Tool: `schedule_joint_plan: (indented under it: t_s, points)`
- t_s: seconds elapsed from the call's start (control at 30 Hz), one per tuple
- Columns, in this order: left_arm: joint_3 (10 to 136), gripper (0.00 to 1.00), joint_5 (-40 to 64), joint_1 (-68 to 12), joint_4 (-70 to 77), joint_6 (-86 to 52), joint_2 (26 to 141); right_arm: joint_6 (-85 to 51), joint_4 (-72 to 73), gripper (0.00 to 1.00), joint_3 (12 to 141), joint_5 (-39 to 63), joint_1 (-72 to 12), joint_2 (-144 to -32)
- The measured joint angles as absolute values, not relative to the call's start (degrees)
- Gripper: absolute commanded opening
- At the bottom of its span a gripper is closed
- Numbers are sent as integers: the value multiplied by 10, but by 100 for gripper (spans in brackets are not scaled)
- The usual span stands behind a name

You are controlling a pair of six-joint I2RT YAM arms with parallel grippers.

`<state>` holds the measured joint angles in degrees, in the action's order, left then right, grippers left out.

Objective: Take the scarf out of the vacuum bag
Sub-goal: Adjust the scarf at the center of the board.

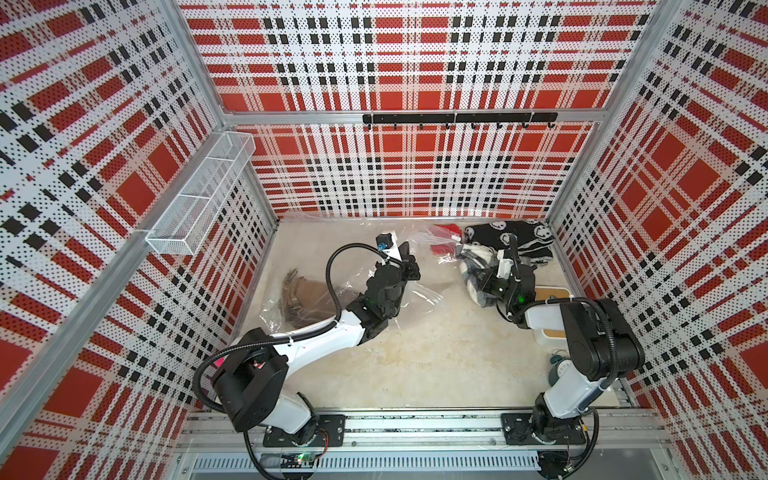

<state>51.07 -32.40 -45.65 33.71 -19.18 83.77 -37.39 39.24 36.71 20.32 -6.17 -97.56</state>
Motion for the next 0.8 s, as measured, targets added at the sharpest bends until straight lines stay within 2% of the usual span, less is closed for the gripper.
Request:
schedule_joint_plan:
  t_s: [0.7,0.8]
  points:
    - [465,0,-318,-476,350,-192,766,-368,323,0,419,223,-39,-1001]
    - [462,0,-322,-486,355,-190,757,-370,318,4,430,228,-39,-1014]
